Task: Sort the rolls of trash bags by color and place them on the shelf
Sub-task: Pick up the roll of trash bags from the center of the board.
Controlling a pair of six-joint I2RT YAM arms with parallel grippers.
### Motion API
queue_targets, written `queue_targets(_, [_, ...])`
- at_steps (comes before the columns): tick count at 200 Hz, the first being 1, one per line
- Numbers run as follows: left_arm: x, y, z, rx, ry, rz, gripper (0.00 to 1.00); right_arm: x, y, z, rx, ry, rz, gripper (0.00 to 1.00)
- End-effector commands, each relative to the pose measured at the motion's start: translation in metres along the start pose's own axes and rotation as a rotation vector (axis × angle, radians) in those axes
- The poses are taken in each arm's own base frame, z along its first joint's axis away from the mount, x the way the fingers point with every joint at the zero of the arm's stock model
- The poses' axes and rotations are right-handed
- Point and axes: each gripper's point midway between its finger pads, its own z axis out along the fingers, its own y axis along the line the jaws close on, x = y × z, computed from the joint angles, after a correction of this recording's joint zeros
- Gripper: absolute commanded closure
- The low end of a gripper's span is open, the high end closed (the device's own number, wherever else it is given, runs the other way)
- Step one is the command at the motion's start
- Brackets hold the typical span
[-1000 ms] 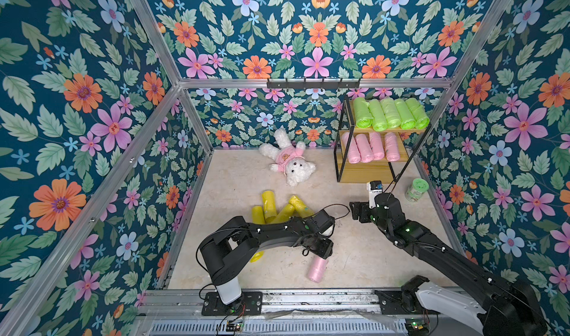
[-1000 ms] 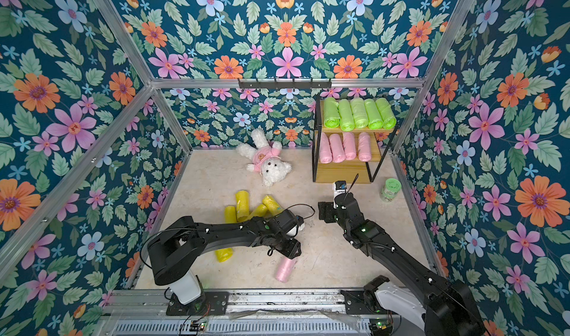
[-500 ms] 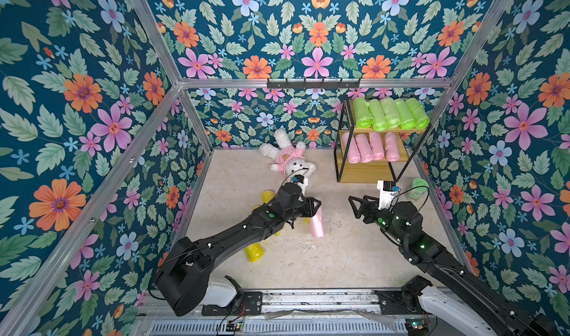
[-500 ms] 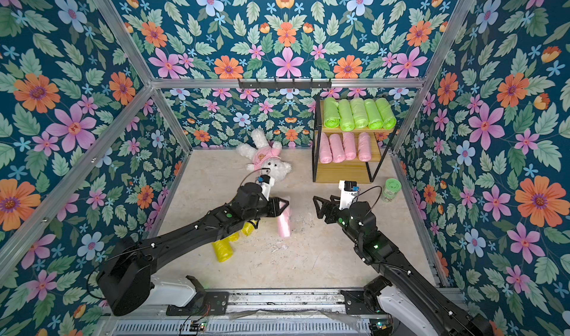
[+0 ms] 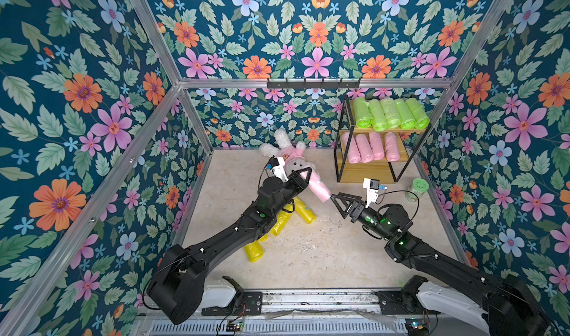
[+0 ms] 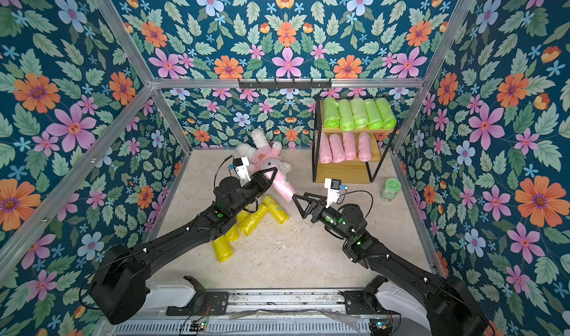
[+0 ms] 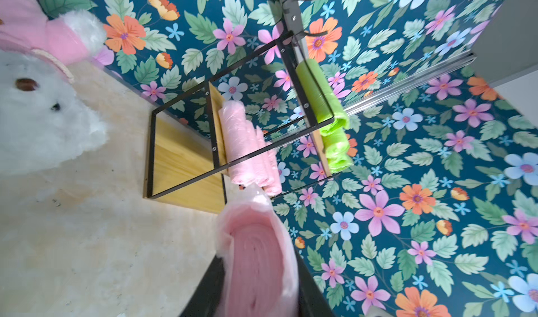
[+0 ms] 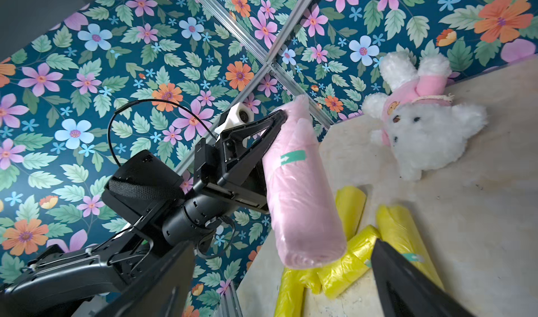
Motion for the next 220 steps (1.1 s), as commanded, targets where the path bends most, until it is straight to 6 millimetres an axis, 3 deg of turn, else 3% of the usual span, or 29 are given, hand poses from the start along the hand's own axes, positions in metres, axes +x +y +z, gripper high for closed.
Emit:
queue_targets(1, [-0.015,-0.031,-0.005,0.131,-0.056,-0.073,0.68,-0.020,0.011,0.005,-0.039,-0.084,-0.016,0.01])
queue_targets(71, [-0.017,-0.044,-0.010,0.205,-0.058,-0.114,0.68,-0.021,0.033,0.030,-0.181,-0.050,0.015,0.08])
queue_targets(189, [-0.010,-0.047,-0.003,0.245,-0.026,-0.132,0.67,-0.012,0.024,0.041,-0.156,-0.016,0.032,0.51])
queue_targets(220, [-0.009,-0.042,-0.003,0.232,-0.027,-0.133,0.61,-0.016,0.019,0.037,-0.126,-0.039,0.026,0.60])
